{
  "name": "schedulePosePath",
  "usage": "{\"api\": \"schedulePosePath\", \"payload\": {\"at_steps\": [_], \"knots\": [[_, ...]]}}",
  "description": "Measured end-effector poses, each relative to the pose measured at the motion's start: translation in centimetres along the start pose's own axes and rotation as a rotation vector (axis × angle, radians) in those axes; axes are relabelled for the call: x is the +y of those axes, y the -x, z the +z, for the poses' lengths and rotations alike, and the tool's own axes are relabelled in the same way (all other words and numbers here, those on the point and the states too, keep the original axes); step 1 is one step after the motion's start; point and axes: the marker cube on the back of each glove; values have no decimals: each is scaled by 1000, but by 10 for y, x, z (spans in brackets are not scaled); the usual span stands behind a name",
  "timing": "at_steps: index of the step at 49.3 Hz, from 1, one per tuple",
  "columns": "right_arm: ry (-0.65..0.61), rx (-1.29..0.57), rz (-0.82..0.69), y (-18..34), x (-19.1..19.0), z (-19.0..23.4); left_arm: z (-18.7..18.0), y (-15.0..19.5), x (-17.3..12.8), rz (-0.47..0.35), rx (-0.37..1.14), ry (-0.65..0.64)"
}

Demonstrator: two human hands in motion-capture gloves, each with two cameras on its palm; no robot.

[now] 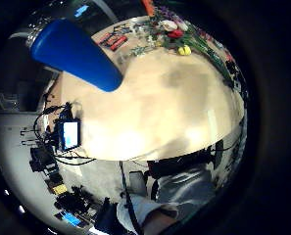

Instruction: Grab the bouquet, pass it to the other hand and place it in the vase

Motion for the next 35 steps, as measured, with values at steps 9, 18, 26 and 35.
{"api": "schedulePosePath", "payload": {"at_steps": [9, 18, 26, 35], "knots": [[-80, 17, -9, 3, -6, 7, 2, 4, -1, -9, 4, 4], [-83, 61, -36, 9, -9, 15, 7, 6, -3, -8, 5, 7], [-18, 6, -48, 12, -9, 21, 5, 5, 0, -2, 5, 6], [-130, -9, -24, 13, -14, 20, 8, 10, -2, -22, 3, 25]]}}
